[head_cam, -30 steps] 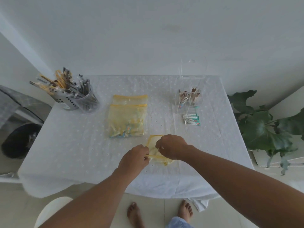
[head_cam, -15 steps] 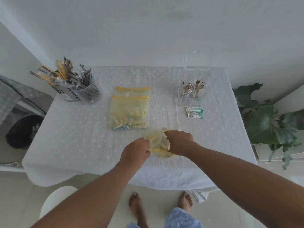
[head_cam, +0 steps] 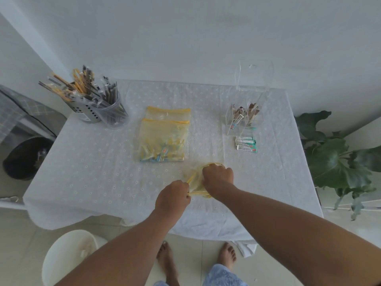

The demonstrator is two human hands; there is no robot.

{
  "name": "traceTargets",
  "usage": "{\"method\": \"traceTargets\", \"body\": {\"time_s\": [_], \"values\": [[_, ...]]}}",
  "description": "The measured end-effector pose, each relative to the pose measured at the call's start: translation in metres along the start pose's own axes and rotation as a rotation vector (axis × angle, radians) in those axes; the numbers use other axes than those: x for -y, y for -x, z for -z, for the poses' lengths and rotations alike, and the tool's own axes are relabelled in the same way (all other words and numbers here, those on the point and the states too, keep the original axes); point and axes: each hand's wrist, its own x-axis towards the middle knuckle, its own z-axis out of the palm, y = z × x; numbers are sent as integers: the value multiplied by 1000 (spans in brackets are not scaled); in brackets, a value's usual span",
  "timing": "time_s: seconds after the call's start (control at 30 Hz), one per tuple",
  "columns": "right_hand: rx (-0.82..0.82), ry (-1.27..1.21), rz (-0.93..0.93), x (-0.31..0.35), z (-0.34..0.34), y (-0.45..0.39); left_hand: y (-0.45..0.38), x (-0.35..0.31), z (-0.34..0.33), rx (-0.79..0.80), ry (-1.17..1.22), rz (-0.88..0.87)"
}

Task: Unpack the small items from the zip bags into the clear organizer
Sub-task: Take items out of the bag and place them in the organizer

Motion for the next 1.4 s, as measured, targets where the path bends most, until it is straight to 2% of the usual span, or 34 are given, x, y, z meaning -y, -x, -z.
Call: {"method": "traceTargets", "body": {"time_s": [0.13,0.23,0.33,0.47,0.6,0.7,0.77,0.87,1.03,1.2,1.4], "values": [[-24,-29,57,-9,-13,6,-3,7,2,7,45,60],[-44,-282,215,-34,-19,13,-6,13,6,11,103,116],[-157,-514,418,-58,-26,22,-8,15,8,20,123,146],[-162,-570,509,-71,-22,36,-14,12,10,11,125,166],[-136,-615,431,-73,-22,39,-26,14,15,-8,125,191],[-190,-772,375,-70,-21,43,-30,17,15,-12,89,211],[-286,-926,330,-71,-20,48,-30,22,15,15,65,225],[-469,-1133,153,-82,-9,48,-30,27,12,52,68,181],[-606,-1295,-100,-114,37,14,-26,17,5,41,123,56],[-765,-1269,-242,-143,104,-33,-22,17,3,39,142,-51],[-750,-1224,-361,-148,142,-87,-19,24,3,21,190,-69]]}}
